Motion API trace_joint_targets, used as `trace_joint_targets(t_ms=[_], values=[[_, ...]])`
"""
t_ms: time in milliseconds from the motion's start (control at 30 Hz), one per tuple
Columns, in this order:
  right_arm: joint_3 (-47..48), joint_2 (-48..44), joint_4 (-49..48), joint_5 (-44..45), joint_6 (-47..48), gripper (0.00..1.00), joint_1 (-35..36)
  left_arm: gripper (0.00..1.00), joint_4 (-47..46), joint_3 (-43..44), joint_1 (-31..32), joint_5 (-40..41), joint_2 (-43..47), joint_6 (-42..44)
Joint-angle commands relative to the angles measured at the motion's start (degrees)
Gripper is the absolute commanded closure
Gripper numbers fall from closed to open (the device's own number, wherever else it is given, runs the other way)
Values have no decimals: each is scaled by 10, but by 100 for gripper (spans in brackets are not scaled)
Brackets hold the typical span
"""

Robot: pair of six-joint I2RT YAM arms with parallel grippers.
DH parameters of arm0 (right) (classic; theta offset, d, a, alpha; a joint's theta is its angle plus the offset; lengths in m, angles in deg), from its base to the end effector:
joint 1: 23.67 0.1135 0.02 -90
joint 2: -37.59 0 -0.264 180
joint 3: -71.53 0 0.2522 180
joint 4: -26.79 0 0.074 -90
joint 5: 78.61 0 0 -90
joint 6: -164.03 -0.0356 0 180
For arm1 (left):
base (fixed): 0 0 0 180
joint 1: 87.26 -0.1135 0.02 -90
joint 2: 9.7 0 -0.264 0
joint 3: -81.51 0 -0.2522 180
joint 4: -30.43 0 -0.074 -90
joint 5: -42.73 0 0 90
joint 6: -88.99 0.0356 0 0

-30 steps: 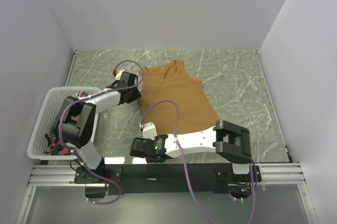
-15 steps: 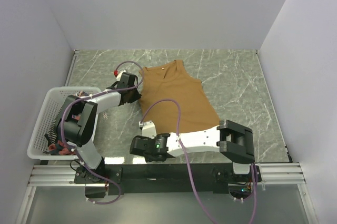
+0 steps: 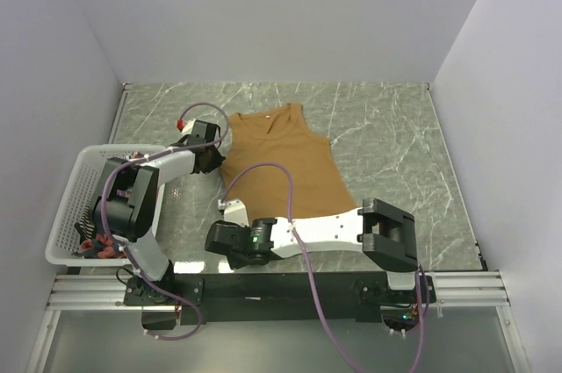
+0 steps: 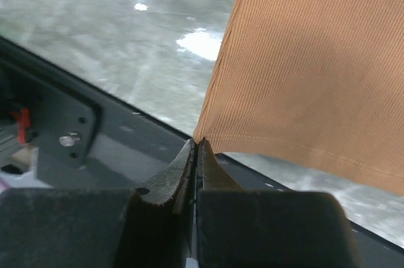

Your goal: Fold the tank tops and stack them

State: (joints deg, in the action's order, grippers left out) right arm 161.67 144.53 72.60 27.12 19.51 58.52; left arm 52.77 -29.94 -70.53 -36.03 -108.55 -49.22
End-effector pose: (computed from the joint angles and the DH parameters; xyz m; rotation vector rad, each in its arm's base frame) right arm 0.0623 0.3833 0.1970 -0.5524 2.6198 0.4697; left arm 0.3319 -0.0925 0.1605 -0.7520 2.3641 -0.2442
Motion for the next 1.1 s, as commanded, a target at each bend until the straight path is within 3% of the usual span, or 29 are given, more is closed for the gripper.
trace_joint_targets(t_ms=[0, 167, 433, 1067], values=[[46, 17, -24, -31, 13, 100, 0, 99, 31, 16, -19, 45, 39, -22], [63, 14, -30, -46, 26, 100, -6, 100, 57, 37, -22, 56, 59, -23], [-58, -89, -94, -74, 21, 100, -41, 100, 89, 89, -14, 21, 49, -31], [-293, -255, -169, -85, -10, 100, -113, 100, 155, 251, 104, 61, -85, -51]])
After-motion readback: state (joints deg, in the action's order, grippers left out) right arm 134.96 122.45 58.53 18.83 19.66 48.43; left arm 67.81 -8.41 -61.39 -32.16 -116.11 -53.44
